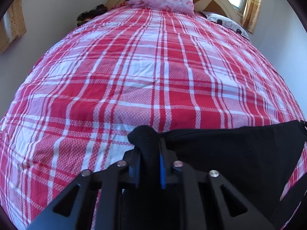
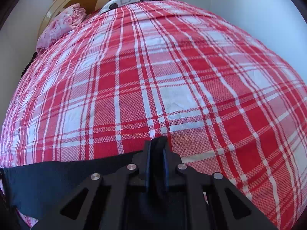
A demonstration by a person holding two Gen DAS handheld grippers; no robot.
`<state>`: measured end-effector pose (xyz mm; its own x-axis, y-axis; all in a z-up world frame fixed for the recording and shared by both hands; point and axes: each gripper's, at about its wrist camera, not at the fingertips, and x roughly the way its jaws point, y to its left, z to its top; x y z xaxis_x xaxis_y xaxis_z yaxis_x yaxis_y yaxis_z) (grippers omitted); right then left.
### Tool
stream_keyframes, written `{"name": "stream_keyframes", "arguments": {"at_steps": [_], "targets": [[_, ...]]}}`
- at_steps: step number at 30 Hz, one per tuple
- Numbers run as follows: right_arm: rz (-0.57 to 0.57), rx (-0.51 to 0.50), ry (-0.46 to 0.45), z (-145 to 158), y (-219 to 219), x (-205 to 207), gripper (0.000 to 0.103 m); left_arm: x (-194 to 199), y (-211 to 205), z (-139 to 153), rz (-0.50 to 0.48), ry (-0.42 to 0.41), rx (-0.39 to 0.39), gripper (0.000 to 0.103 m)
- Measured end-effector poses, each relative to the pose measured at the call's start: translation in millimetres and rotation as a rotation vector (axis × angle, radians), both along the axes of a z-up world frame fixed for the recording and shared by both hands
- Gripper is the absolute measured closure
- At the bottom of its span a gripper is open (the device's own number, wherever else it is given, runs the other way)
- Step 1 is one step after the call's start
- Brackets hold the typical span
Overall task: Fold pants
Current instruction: 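Lower both tools onto the pant legs and close both grippers on the cuffs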
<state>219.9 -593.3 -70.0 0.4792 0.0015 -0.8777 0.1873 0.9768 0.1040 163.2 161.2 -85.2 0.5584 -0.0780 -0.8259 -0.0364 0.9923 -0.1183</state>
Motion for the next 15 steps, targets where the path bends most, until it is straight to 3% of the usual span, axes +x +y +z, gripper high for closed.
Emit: {"name": "stream_keyframes", "arguments": {"at_steps": [4,9,12,15], "targets": [[0.038,-0.02,-0.126,47.0,8.4,-34.8,0.094,-26.9,12.2,35.3,-0.003,-0.131,-0.057,0.088],[0.029,0.023,-0.362,126.3,-8.1,-127.2,0.094,-83.9,23.9,71.2,-0.03,-0.286,-0.118,0.088],[0.034,0.046,-0.466,147.6,-14.6,-185.9,0.094,-118.5,35.2,72.0,-0.027,-0.333,-0.18,0.088],[0.009,0.059,-0.468,135.9,-23.5,-237.6,0.094,-149.1,43.5,57.6,-0.012,-0.349,-0.219,0.088]]}}
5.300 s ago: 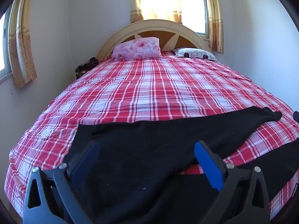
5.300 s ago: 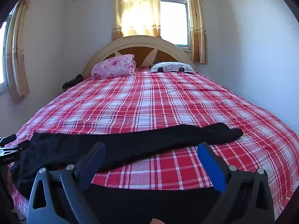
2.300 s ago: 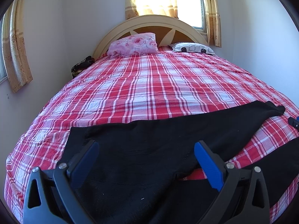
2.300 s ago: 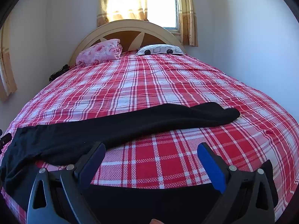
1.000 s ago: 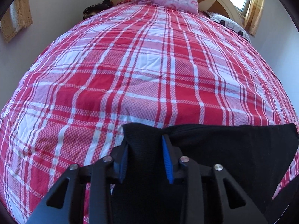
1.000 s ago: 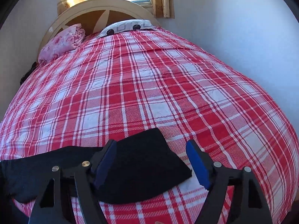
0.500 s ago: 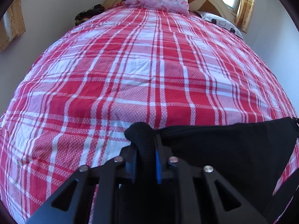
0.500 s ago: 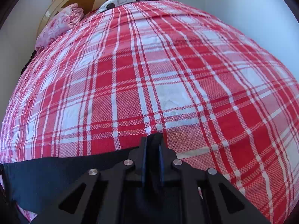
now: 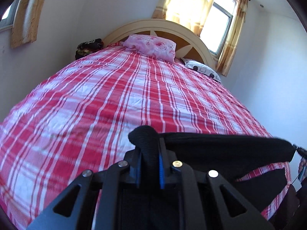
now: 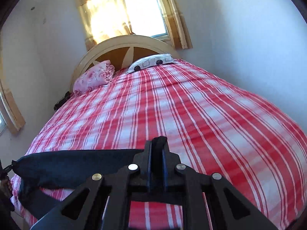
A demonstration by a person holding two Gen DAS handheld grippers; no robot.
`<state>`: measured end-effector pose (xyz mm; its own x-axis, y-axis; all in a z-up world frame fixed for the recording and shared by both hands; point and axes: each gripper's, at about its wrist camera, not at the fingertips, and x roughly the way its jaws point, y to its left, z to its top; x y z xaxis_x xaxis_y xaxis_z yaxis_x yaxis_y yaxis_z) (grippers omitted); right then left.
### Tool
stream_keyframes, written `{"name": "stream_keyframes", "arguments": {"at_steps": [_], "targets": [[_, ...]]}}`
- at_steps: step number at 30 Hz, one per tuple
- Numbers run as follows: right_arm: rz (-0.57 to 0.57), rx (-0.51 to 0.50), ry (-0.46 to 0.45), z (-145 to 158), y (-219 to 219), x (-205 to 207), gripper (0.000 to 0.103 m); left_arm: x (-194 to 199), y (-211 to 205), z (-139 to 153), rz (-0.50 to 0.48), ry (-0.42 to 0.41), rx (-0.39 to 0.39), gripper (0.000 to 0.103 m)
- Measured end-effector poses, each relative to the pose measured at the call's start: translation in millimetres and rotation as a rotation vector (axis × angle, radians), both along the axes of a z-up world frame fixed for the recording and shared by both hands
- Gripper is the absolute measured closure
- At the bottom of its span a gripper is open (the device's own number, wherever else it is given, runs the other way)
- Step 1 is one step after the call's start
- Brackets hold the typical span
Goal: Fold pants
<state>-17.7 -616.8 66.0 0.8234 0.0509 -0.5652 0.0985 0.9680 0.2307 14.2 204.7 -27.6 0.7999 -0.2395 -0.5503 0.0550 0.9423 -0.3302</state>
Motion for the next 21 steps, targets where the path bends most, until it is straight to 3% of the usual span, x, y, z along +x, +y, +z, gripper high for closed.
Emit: {"name": "stream_keyframes", "arguments": {"at_steps": [5,8,11,15,18,21], "targets": [[-0.013,0.044,0.05,-42.4,-10.2,-70.4,0.092,-36.0,5.7,-33.6,0.001,0.002,-0.05,0.085],[-0.06,0.058,0.089,-59.3,-14.9,-89.9,0.074,-41.7,9.5,-50.0,0.009,0.032,-0.064,0.085],[-0.164,-0.003,0.097,-57.9,-19.0,-104.9,0.074,-47.0,8.1,-52.3,0.001,0.03,-0.053,0.085],[-0.251,0.009,0.028,-38.6,-16.3,-126.5,0.073,-55.4,2.8,-48.0,-0.008,0.015,0.009,0.081],[-0.111,0.014,0.001,-28.0,33.2,-119.3,0.073,-65.9,0.1,-48.1,-0.009,0.018,0.06,0.074],[0.155,-0.072,0.032,-35.0,124.5,-97.9,0.072,-73.7,-2.8,-45.0,-0.01,0.009,0.111,0.072]]}}
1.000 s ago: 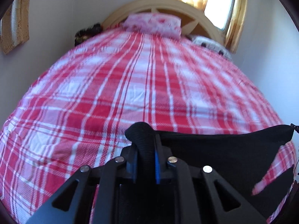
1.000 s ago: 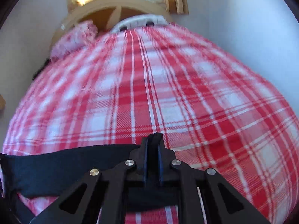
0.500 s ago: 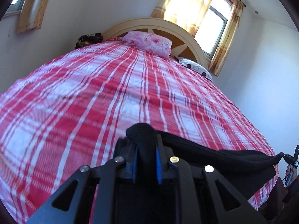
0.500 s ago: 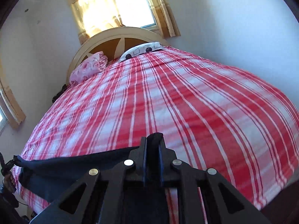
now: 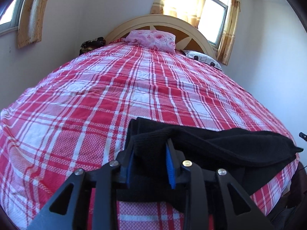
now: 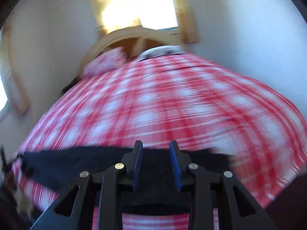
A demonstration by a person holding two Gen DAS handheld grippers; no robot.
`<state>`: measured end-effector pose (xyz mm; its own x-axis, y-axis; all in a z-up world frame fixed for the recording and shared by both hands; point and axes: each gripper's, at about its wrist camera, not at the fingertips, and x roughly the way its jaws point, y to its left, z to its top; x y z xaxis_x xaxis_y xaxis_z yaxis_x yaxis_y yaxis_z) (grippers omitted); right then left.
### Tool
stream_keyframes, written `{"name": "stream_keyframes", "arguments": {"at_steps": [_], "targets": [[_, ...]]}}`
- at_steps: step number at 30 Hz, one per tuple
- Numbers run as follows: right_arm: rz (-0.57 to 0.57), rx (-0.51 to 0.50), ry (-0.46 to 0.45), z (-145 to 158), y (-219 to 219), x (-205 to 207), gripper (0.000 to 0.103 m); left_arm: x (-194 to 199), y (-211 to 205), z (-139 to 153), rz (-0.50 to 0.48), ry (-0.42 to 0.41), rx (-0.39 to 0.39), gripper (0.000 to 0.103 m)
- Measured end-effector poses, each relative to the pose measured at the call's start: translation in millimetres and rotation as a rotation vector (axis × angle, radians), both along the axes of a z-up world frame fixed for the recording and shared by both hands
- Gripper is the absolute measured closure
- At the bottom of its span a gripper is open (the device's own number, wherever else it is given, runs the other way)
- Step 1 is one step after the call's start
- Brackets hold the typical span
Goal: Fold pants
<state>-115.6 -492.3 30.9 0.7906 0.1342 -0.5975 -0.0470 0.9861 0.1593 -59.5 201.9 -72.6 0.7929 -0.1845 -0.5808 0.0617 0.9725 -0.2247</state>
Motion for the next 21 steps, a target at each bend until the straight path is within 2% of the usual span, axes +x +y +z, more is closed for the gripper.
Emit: {"name": "stream_keyframes", "arguments": {"at_steps": [4,7,10,14,16,21], "targets": [[0.375,-0.083,0.035,-30.8,133.1,16.6,0.072,-0.1,0.7,5.7,0.004,-0.01,0.019,0.072],[0.553,-0.093,0.089,-57.1,205.1,24.1,0.072,-0.4,-1.9,11.2,-0.002,-0.024,0.036,0.072],[0.705,-0.183,0.1,-76.7,268.7,20.5,0.072,-2.7,-0.5,11.2,-0.004,-0.025,0.031,0.072],[0.784,-0.235,0.106,-91.3,310.6,20.1,0.072,-4.6,-0.6,4.8,-0.01,-0.015,0.042,0.072],[0.782,-0.271,0.119,-99.9,320.4,24.2,0.072,-5.0,1.6,3.1,-0.006,-0.015,0.025,0.072],[0.805,-0.263,0.155,-100.9,324.8,30.5,0.073,-3.7,1.5,4.0,0.006,-0.028,0.005,0.072]]}}
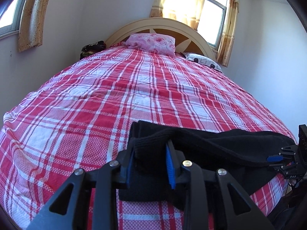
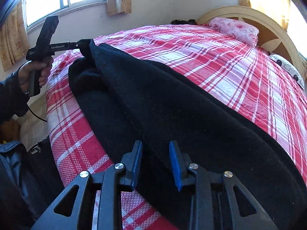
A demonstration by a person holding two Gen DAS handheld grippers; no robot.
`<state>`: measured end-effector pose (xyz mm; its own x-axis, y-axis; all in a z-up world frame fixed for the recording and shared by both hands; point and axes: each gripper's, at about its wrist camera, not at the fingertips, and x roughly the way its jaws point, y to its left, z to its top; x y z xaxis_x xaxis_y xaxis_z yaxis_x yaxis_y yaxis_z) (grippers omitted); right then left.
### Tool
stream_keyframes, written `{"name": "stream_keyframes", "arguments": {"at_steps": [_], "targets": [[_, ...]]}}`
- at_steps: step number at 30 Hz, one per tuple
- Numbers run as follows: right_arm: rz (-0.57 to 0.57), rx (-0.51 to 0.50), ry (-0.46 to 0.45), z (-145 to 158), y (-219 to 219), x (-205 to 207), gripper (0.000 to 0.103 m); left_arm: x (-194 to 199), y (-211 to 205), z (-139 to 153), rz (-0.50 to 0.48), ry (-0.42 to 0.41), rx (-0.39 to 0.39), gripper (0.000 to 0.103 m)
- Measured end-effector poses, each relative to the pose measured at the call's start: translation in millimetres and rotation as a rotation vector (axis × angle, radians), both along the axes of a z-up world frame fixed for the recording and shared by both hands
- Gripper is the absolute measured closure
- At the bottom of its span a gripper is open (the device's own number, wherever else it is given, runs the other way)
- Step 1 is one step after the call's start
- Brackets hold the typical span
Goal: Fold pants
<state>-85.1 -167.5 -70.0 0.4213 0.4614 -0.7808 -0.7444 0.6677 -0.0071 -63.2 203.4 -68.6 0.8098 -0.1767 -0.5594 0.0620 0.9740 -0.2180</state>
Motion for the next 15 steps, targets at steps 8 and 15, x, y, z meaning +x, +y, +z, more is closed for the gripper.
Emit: {"name": "stream_keyframes", "arguments": {"at_steps": [8,15], "targets": [[-0.007,0.038,0.05,15.8,-5.9,3.0,0.099,-6.3,0.6,12.4,-0.003,-0.041,-0.008,0.075],[0.036,0.074,0.074,27.7,-13.7,-15.1,0.099,-23.1,5.4,-2.0,0.004,-0.015,-0.016,0.075]]}}
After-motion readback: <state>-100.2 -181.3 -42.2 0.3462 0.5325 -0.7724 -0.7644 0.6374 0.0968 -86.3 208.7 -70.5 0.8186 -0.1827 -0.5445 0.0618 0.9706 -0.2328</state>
